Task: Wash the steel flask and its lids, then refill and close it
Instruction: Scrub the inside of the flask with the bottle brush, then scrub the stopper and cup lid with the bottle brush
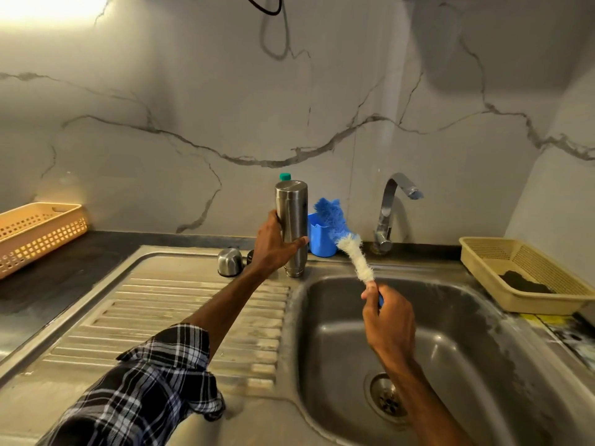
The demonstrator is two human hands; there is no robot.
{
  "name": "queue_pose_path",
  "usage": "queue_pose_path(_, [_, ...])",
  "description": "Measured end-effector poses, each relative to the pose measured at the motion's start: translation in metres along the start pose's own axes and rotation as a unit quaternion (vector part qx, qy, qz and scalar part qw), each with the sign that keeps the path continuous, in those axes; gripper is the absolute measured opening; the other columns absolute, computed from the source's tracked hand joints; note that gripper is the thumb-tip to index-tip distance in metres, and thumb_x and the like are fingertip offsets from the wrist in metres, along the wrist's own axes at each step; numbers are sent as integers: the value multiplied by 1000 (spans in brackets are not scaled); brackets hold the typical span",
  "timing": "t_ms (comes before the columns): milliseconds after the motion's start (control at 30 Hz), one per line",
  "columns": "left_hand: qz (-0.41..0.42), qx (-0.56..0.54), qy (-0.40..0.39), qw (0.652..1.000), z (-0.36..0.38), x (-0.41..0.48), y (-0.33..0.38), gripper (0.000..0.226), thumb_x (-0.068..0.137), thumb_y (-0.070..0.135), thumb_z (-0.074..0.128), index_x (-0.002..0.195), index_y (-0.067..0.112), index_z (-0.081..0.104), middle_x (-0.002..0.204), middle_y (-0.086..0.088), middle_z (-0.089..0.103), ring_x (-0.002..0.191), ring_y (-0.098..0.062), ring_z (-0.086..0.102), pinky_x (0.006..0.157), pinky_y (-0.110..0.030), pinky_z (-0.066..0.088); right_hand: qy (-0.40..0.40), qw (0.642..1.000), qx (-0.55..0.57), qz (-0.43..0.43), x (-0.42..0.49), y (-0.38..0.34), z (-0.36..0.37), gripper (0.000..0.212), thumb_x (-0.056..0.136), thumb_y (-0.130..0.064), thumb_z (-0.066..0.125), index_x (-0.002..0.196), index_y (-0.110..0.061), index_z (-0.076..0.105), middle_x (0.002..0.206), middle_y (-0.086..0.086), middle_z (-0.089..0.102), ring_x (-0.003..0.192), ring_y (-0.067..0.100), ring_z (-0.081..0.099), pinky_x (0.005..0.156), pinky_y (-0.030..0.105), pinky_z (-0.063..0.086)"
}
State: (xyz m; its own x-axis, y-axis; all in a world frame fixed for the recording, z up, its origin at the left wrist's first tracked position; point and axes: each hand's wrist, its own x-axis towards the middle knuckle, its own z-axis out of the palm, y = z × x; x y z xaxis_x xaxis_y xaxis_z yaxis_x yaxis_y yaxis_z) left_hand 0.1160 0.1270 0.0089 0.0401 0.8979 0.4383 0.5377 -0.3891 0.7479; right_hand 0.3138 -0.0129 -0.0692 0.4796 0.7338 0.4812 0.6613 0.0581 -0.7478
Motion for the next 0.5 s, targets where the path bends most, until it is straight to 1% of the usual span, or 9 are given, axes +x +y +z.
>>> queue_pose_path(133, [-8,34,-14,999,-2,8,3,76,77,25,87,137,12,42,128,-8,58,108,-13,51,94,-31,46,-5,1000,-5,8,2,1,-1,22,102,-30,51,88,-21,65,74,-9,61,63,8,57,58,33,53])
queue_pose_path(200, [-21,43,-22,999,-4,10,2,78,76,27,88,137,13,41,127,-8,57,111,-17,54,98,-36,49,-8,1000,-12,11,3,2,-1,22,102,-30,51,88,-20,65,74,-7,61,63,7,57,57,29,48])
queue_pose_path(267, [-29,49,-23,998,-4,8,1,78,76,28,88,136,13,41,126,-8,57,114,-22,56,100,-42,51,-13,1000,-20,18,3,3,0,25,102,-31,50,86,-19,65,73,-7,61,62,7,56,57,28,48])
queue_pose_path(333, [-30,50,-20,998,-4,4,1,74,78,30,87,134,12,42,125,-8,56,113,-22,55,99,-40,51,-19,999,-23,26,2,4,0,26,102,-31,50,86,-18,65,71,-7,59,61,8,56,57,29,49])
queue_pose_path(400, [-33,52,-19,998,-4,2,-1,69,80,33,85,131,11,45,123,-8,57,110,-21,55,94,-37,51,-20,999,-23,27,2,4,0,25,102,-30,51,86,-17,66,71,-8,60,61,7,56,55,27,47])
queue_pose_path(467, [-35,72,-33,996,-6,-1,-4,67,81,35,84,130,11,47,123,-9,55,106,-18,51,88,-32,46,-20,999,-23,28,2,3,-2,24,102,-29,52,86,-17,66,72,-8,61,60,6,55,54,24,42])
queue_pose_path(500, [-30,95,-47,994,-8,-1,-6,69,81,38,84,131,11,46,124,-9,53,107,-18,49,88,-31,43,-19,999,-22,28,2,3,-2,24,102,-29,52,86,-17,66,72,-7,61,61,6,55,54,23,40])
